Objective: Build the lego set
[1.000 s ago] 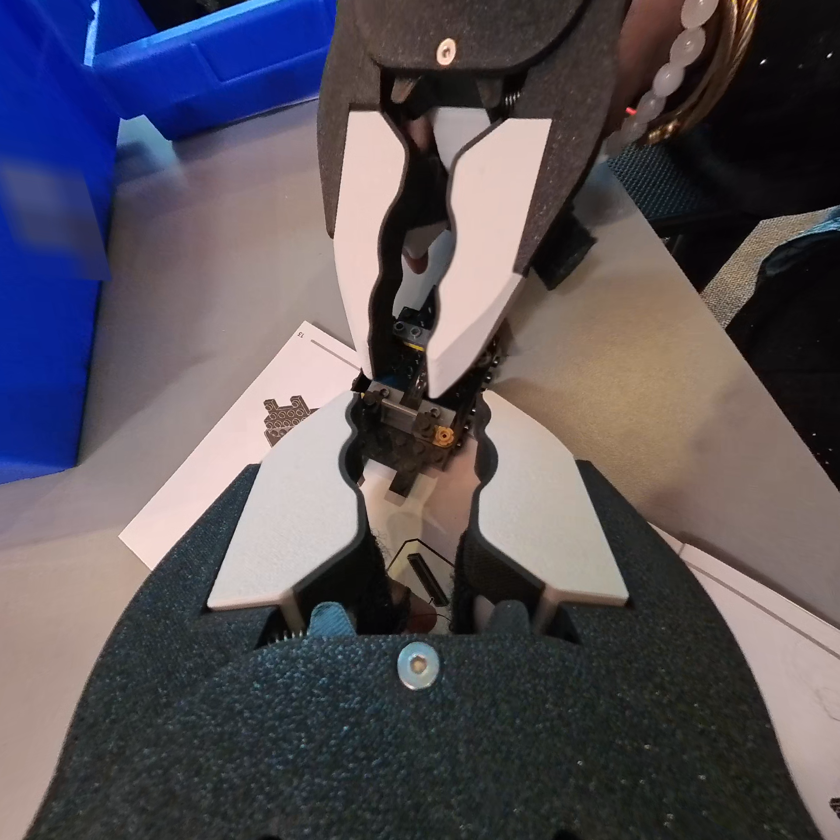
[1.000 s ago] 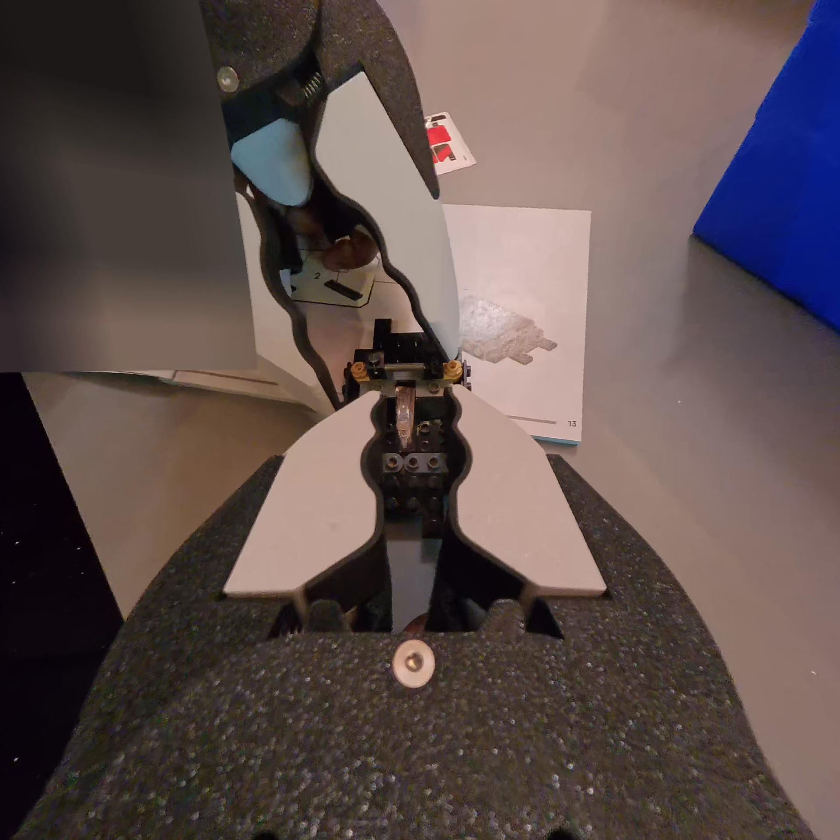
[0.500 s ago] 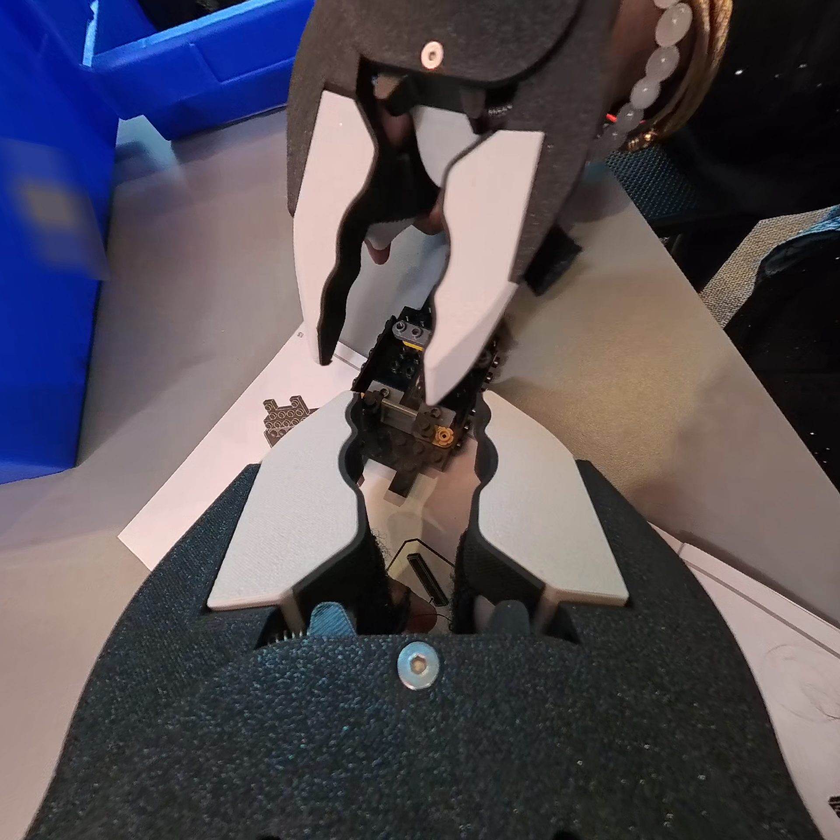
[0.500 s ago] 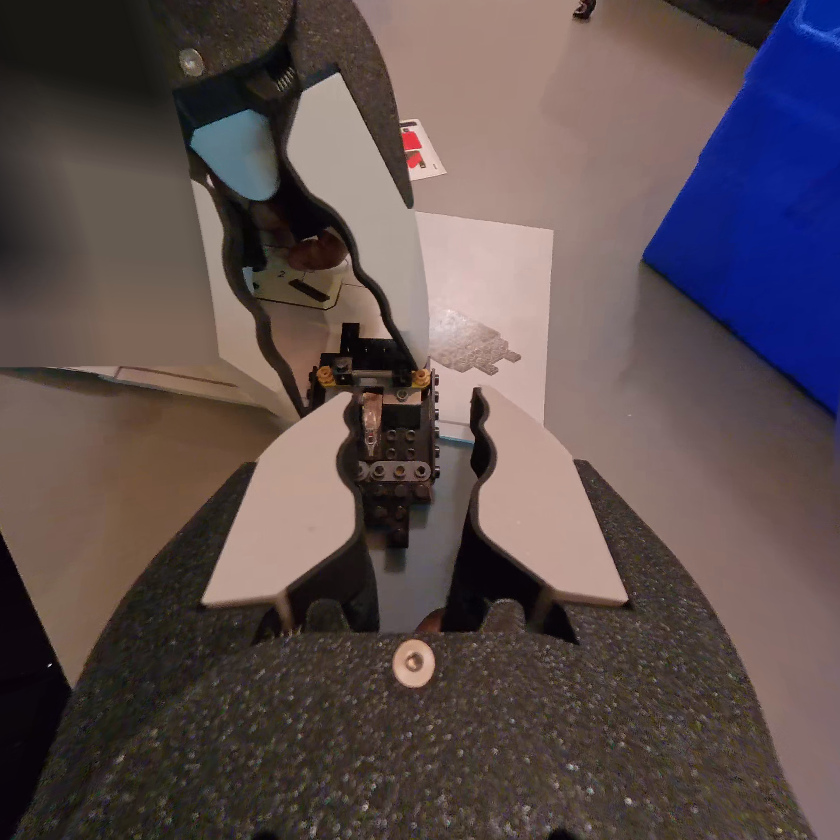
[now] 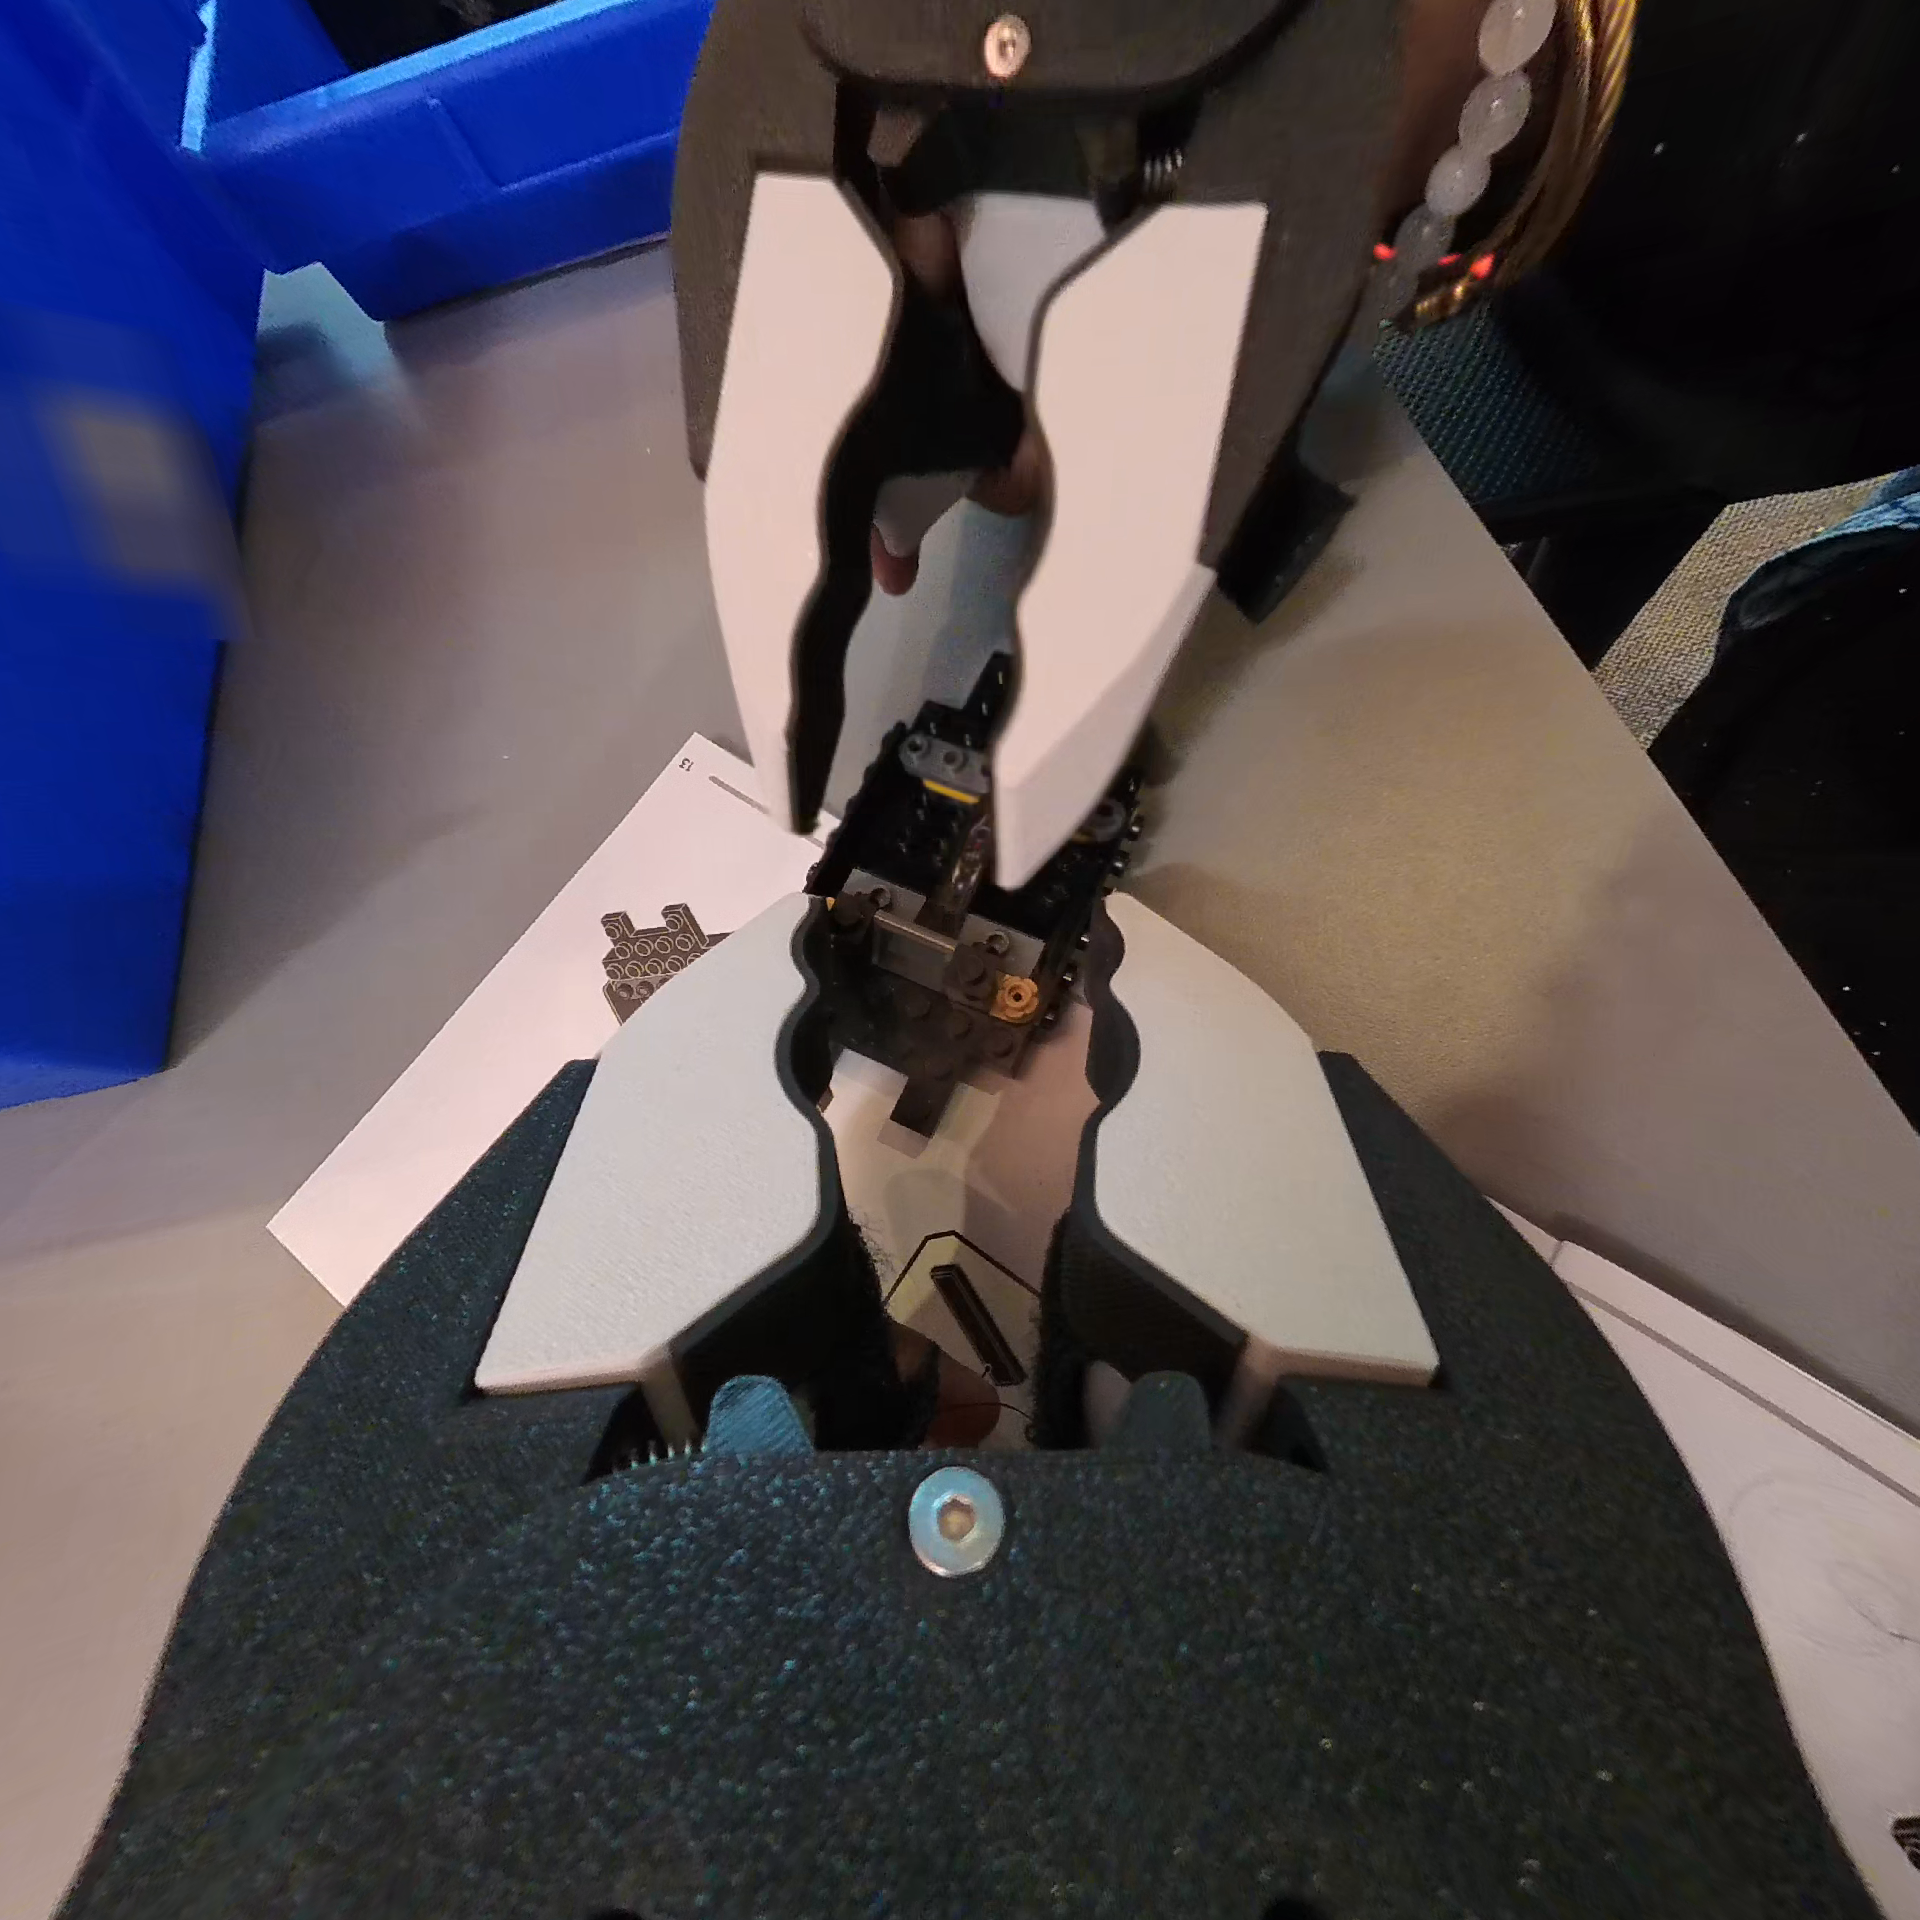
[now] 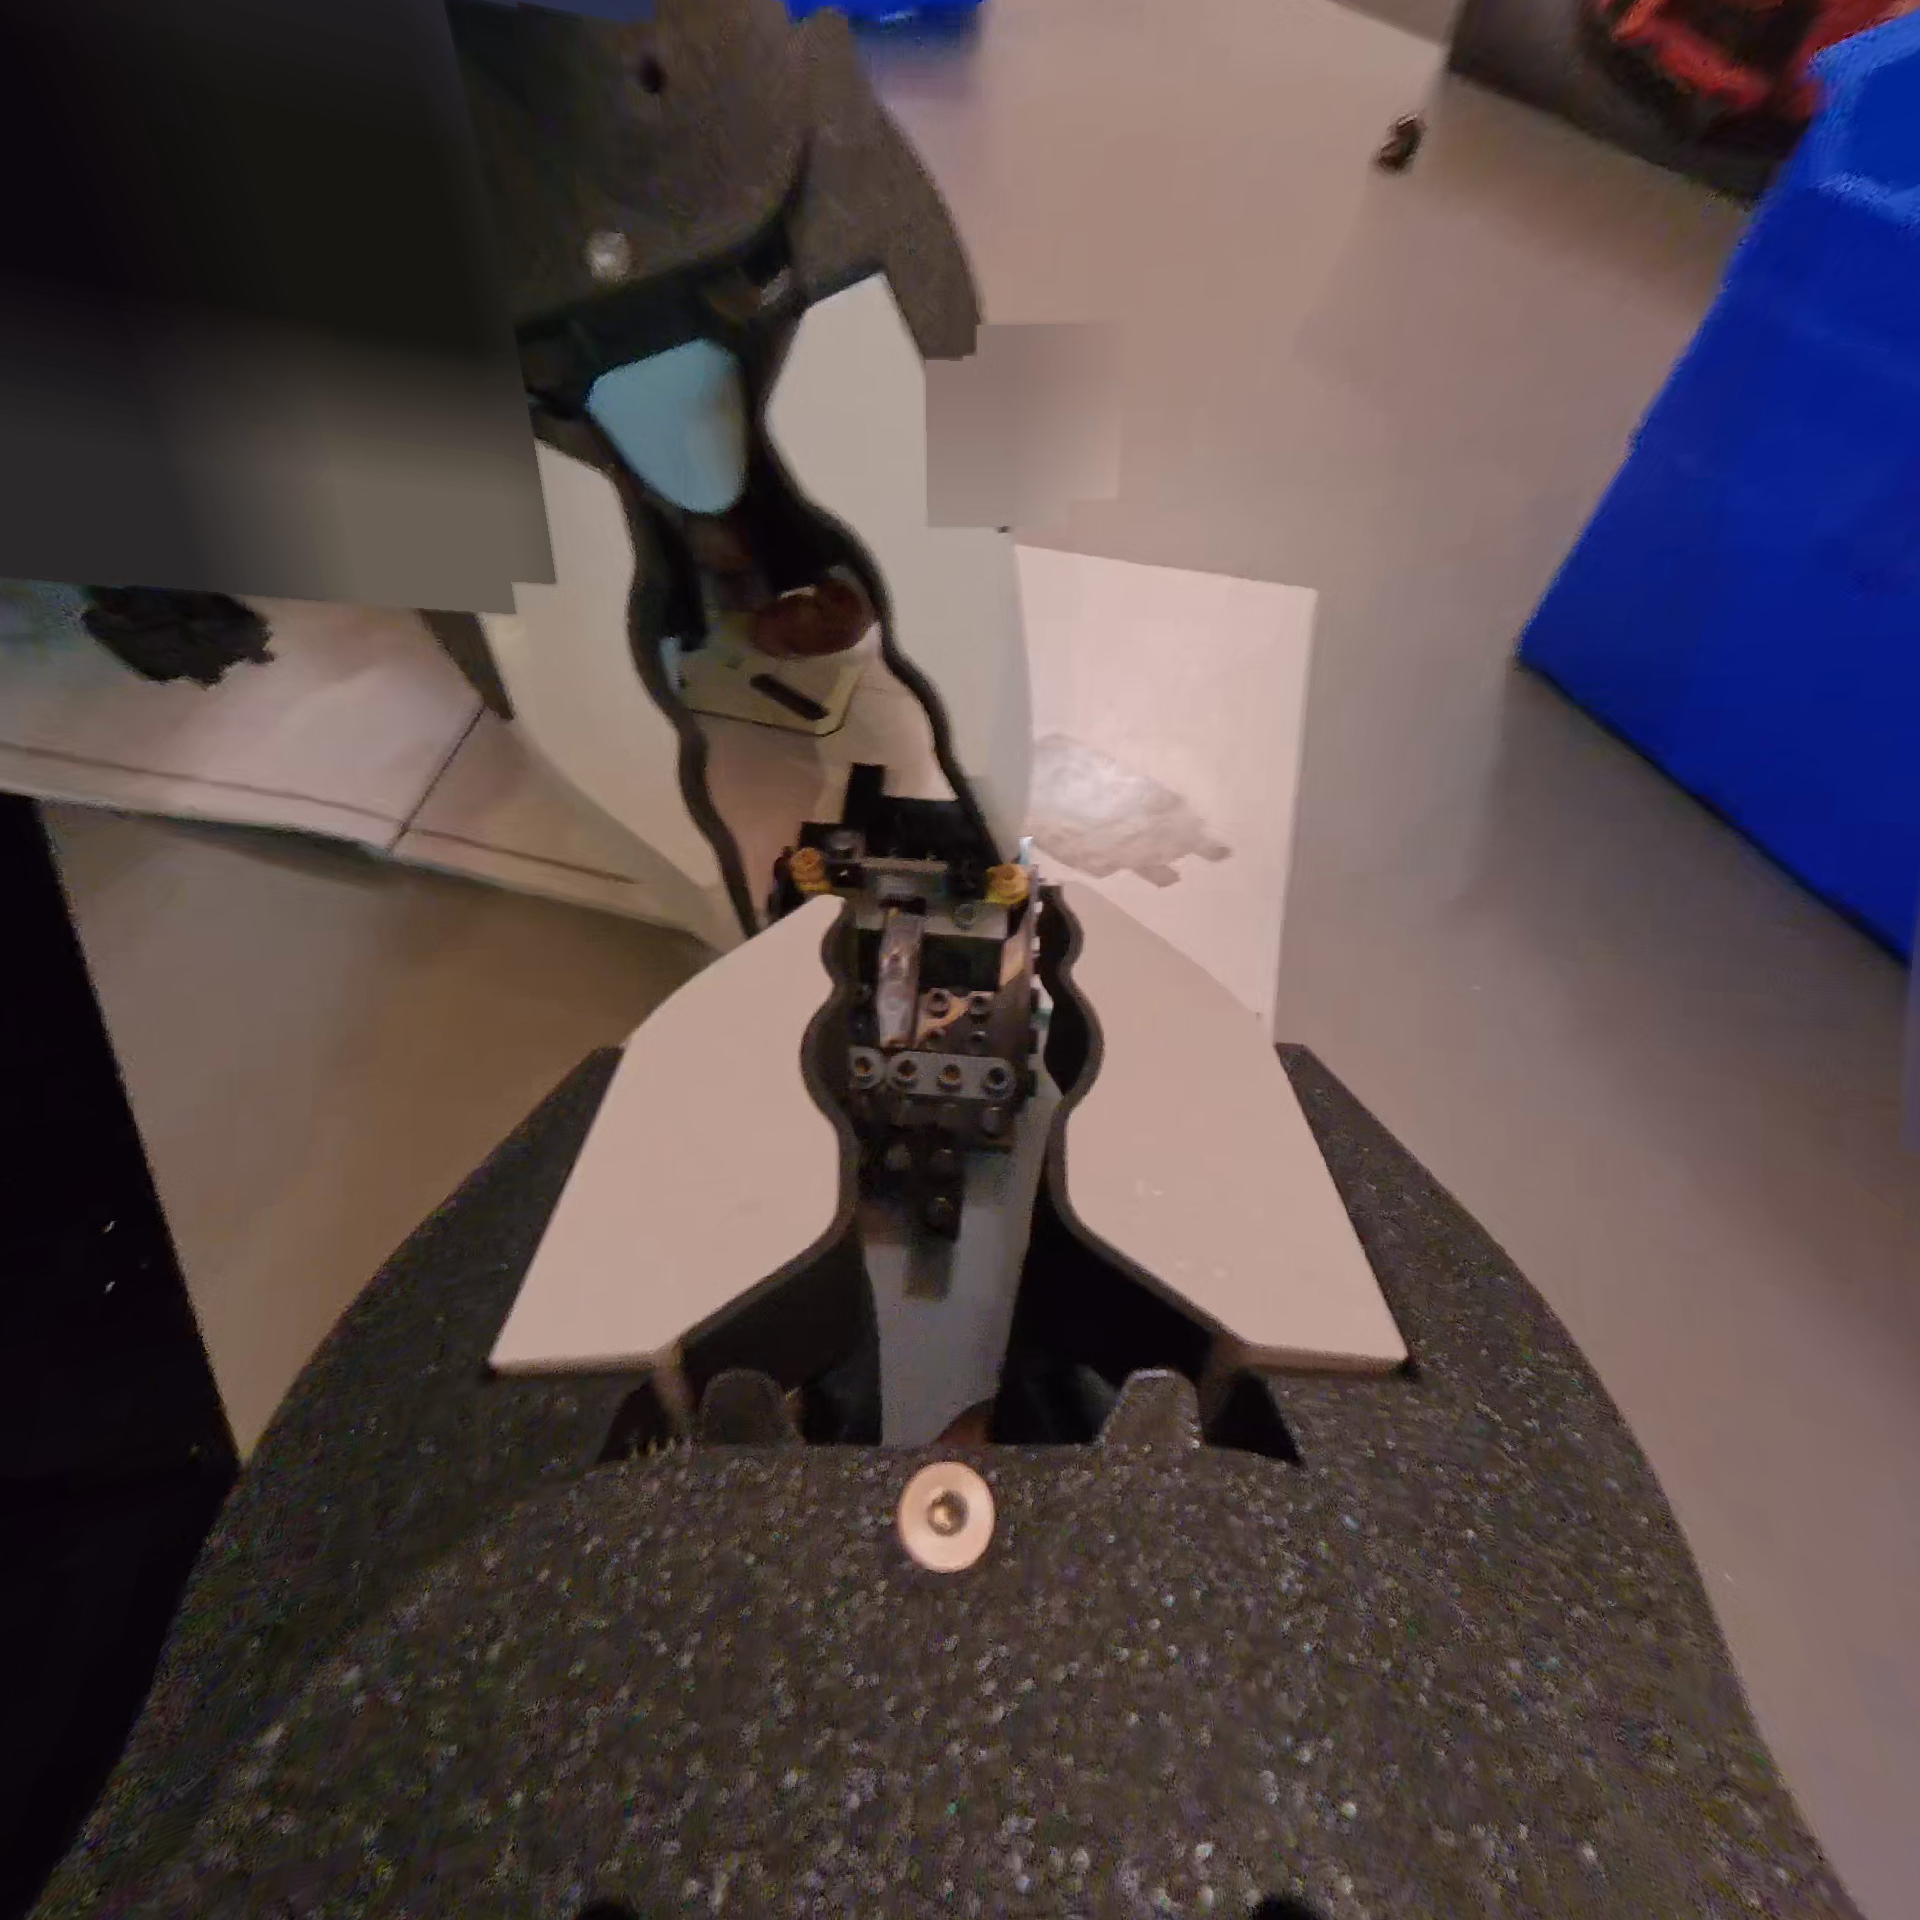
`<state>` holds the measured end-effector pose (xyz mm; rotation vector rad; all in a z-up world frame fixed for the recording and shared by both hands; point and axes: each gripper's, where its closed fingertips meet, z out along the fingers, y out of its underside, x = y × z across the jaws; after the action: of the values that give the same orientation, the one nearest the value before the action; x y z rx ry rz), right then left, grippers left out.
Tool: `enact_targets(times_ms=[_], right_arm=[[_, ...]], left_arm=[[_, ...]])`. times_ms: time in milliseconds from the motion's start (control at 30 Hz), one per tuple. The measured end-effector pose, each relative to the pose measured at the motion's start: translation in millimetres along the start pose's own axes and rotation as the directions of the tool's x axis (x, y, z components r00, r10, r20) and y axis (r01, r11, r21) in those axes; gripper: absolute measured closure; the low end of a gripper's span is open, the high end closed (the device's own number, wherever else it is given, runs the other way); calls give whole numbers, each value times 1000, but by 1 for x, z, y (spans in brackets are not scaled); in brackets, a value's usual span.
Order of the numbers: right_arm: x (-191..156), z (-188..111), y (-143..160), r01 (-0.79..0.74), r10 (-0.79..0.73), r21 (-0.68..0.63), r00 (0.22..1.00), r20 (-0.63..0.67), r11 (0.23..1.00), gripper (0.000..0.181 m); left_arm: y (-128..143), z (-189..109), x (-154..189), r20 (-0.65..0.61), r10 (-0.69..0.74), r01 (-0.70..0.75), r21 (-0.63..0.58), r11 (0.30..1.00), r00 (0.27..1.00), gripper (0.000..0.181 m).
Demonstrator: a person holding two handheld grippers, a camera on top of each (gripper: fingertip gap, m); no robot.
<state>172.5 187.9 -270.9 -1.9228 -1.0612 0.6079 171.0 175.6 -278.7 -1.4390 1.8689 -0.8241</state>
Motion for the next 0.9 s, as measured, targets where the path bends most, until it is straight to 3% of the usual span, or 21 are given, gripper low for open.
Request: enact_targets(times_ms=[100, 333, 367, 400, 433, 533, 600, 767, 900], right_arm=[[-3, 7, 8, 64, -66, -73, 998, -17, 995, 139], [-1, 6, 6, 89, -91, -61, 995, -37, 994, 159], [5, 5, 4, 94, -98, -51, 992, -82, 994, 164], [19, 1, 0, 100, -103, -27, 977, -189, 995, 181], [24, -3, -3, 106, -103, 3, 973, -207, 994, 181], [7, -5, -7, 94, -90, 51, 993, -72, 994, 179], [-6, -3, -2, 124, -124, 23, 992, 3, 992, 167], [-11, 5, 9, 186, -185, -69, 983, 12, 980, 162], [-12, 5, 10, 227, -228, -72, 974, -8, 971, 178]], left_arm=[[0, 0, 1, -3, 2, -2, 0, 1000, 1000, 134], [0, 0, 1, -3, 5, -5, 0, 1000, 1000, 134], [0, 0, 0, 2, 2, -2, -1, 1000, 1000, 134], [0, 0, 0, -1, 4, -4, 0, 1000, 1000, 134], [0, 0, 0, 0, 4, -4, 0, 1000, 1000, 134], [0, 0, -1, 0, -5, 5, 0, 1000, 1000, 134], [0, 0, -1, -2, -6, 6, 0, 1000, 1000, 134], [0, 0, 0, 0, 1, -1, 0, 1000, 1000, 134], [0, 0, 0, 1, 5, -5, -1, 1000, 1000, 134]])
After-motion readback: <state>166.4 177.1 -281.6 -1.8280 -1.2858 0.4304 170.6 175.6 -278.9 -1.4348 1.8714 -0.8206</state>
